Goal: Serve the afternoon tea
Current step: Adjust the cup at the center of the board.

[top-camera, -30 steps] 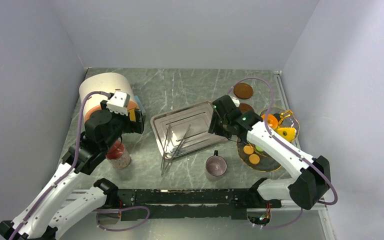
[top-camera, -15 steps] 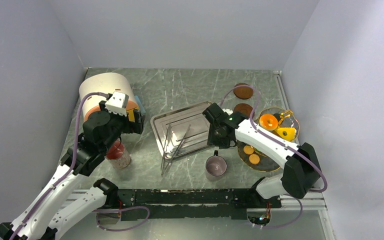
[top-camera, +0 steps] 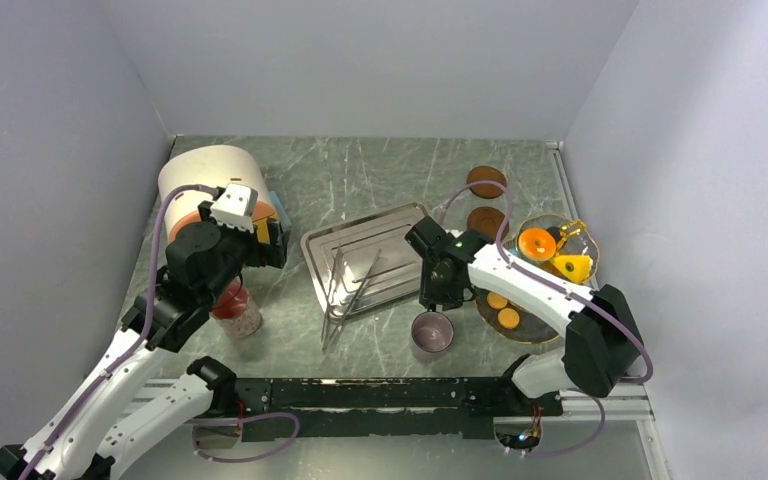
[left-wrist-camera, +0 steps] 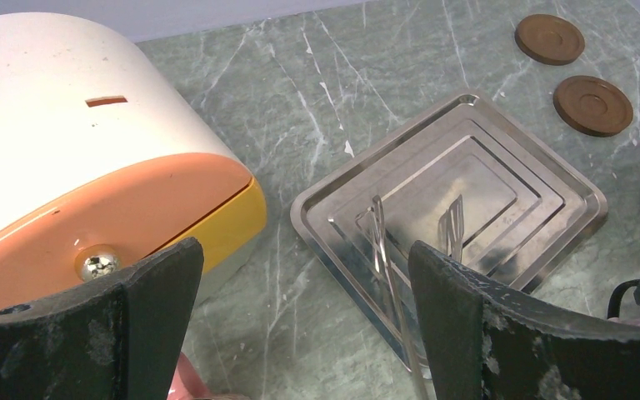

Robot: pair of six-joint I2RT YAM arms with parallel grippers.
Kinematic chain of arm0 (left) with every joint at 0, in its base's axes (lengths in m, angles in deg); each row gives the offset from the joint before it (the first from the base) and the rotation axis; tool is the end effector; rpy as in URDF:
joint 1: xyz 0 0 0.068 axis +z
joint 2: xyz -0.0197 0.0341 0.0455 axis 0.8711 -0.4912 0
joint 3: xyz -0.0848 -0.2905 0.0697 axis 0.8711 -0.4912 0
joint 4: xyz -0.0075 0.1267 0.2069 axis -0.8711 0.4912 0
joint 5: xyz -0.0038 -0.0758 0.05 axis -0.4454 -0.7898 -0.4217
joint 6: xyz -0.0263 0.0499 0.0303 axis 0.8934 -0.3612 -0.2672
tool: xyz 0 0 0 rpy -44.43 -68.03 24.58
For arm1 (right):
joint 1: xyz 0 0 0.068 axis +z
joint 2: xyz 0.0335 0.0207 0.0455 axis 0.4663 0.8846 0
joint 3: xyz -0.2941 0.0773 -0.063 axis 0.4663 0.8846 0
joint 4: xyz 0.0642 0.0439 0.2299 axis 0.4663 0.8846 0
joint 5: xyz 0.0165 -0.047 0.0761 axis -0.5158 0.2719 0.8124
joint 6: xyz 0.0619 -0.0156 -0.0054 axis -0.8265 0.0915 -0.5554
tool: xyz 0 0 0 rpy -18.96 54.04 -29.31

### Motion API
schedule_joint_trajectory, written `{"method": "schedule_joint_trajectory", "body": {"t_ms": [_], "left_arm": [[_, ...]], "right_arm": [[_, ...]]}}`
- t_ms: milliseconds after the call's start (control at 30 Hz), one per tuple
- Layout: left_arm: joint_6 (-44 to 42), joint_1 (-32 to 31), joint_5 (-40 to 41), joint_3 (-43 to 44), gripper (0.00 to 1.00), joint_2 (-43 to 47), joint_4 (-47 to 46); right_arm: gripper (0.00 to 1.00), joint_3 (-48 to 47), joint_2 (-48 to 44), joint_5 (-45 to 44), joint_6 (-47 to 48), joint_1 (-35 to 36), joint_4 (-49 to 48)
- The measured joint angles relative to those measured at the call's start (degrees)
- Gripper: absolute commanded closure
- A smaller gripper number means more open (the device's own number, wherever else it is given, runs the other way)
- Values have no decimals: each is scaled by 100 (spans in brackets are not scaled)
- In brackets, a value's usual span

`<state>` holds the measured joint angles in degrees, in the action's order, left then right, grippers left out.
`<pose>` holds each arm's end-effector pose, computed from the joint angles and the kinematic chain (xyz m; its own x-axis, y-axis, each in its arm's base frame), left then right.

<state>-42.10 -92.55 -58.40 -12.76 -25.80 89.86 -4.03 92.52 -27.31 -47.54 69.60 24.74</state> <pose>0.1050 -0.0510 0.3714 -0.2296 0.0204 -0.9731 0.2836 0.9578 -0.0468 0.1749 0.1454 0.2619 -0.9583 0.1043 -0.2661 0.0957 0.9944 0.0449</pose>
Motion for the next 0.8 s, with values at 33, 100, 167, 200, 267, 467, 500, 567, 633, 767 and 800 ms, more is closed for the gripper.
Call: {"method": "schedule_joint_trajectory", "body": {"t_ms": [33,100,167,200,267,467,500,567,633,767,800], "left_arm": [[0,0,-2,0,3,-2,0],[-2,0,-2,0,2,-4,0],[-2,0,-2,0,3,-4,0],[-4,0,-2,0,3,-4,0],[-7,0,-2,0,3,-4,0],[-26,0,-2,-2,3,-4,0],[-26,0,-2,-2,3,-4,0],[-35,0,-2,-2,3,-4,0],[-42,0,-4,-2,3,-4,0],[-42,0,-7,-2,3,-4,0],[-42,0,-9,-2,3,-2,0]], "right_arm": [[57,61,0,24,22,0,-4],[57,162,0,66,55,0,2],[58,199,0,125,68,0,-7],[59,199,0,140,72,0,-20],[62,199,-2,188,79,2,-59],[80,199,-2,404,2,0,-173],[83,199,-2,426,-28,2,-184],[88,201,-31,446,-151,4,-151],[94,201,-103,501,-310,7,-160],[100,212,-297,614,-643,7,-162],[100,234,-348,640,-743,7,-170]]}}
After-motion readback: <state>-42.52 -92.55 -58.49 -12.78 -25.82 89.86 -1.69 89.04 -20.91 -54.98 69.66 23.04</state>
